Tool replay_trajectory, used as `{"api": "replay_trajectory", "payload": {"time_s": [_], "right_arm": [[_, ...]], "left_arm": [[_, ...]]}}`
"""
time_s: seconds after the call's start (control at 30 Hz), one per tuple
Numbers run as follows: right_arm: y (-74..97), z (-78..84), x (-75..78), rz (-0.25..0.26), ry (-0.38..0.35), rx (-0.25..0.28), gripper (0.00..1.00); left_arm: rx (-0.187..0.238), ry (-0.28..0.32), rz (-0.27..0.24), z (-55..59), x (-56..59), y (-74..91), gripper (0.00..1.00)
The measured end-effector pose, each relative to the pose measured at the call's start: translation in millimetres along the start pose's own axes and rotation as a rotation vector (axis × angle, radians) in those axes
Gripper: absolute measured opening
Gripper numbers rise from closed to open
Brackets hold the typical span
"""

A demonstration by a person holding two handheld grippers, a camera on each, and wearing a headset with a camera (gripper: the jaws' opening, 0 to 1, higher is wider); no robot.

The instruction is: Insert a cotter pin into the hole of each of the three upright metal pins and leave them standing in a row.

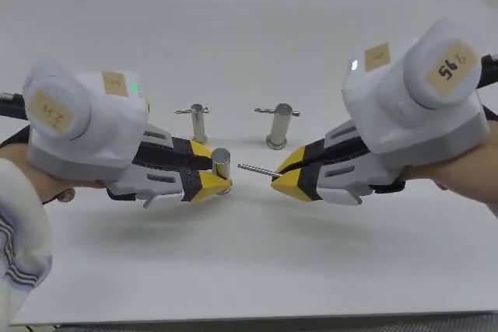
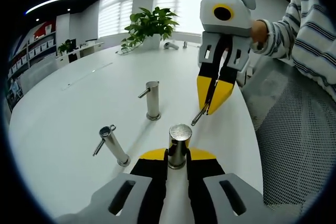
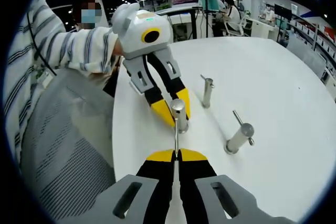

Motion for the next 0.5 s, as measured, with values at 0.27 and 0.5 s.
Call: {"api": "replay_trajectory", "payload": {"time_s": [0.27, 0.5], "right_arm": [[-3.1, -2.6, 3.0, 0.008, -0.009, -0.003, 0.04], [-5.9, -7.1, 3.2, 0.005, -0.014, -0.001, 0.04]], "left_arm": [[0.025, 0.05, -0.002, 2.1, -1.1, -0.1, 0.12], [0.028, 0.063, -0.004, 2.4, -1.3, -0.1, 0.12]]}}
Point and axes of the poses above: the centre of the closed fingertips' face, and the gripper's own axes: y roughly backward along the fingers, x roughly to its right, z roughly out of its underside, the point moved 3 cm from there along y, roughly backward along the fingers, and after that the axes turned 7 degrees about -z, right-handed, at the moved point
